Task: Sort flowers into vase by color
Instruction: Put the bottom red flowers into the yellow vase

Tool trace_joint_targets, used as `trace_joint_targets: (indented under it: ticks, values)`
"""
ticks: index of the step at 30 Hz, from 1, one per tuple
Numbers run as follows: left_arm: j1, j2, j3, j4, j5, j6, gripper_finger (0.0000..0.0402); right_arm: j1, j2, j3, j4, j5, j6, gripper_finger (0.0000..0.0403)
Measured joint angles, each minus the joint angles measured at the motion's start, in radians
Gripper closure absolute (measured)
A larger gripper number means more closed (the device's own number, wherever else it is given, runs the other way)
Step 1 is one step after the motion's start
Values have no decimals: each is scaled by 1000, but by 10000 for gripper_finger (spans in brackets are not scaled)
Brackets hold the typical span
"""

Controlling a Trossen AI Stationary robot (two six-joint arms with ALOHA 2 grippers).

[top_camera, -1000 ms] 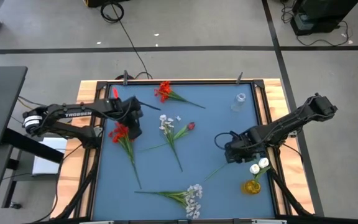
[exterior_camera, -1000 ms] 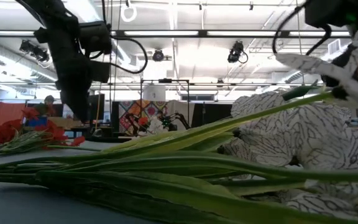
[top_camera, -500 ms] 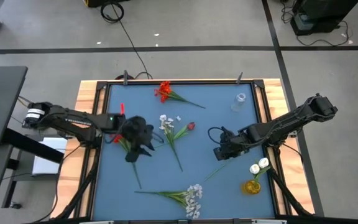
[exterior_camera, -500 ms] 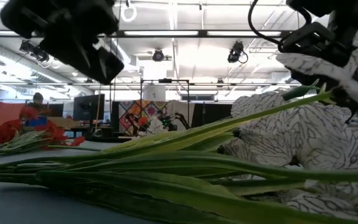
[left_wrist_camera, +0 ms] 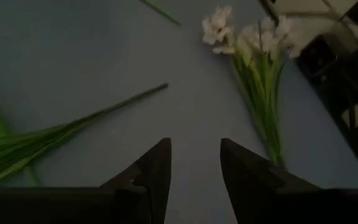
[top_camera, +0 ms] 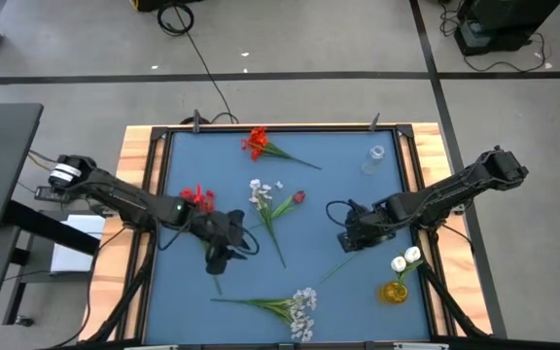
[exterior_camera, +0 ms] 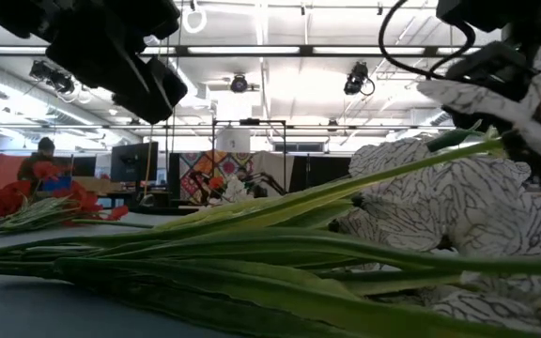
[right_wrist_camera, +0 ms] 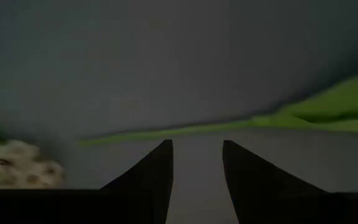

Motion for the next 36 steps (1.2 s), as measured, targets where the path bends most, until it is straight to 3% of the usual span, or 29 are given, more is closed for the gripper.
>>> trace_joint_targets:
  ticks: [6, 10, 17, 25, 30, 36]
  values:
    - [-63, 74, 0, 80, -108, -114, 257, 6, -1, 0, -129, -74, -46, 255]
    - [-43, 105, 0, 94, -180, -221, 257, 22, -1, 0, -194, -17, 9, 255]
    - [-1, 110, 0, 107, -185, -400, 257, 41, -1, 0, -292, 19, 37, 255]
    - [34, 110, 0, 83, -227, -703, 257, 24, -1, 0, -201, 23, -35, 255]
    - [39, 110, 0, -43, -223, -908, 257, -2, -1, 0, -67, 38, -68, 255]
    - [-9, 110, 0, -288, -182, -1101, 257, -7, 0, 0, -51, 85, -72, 255]
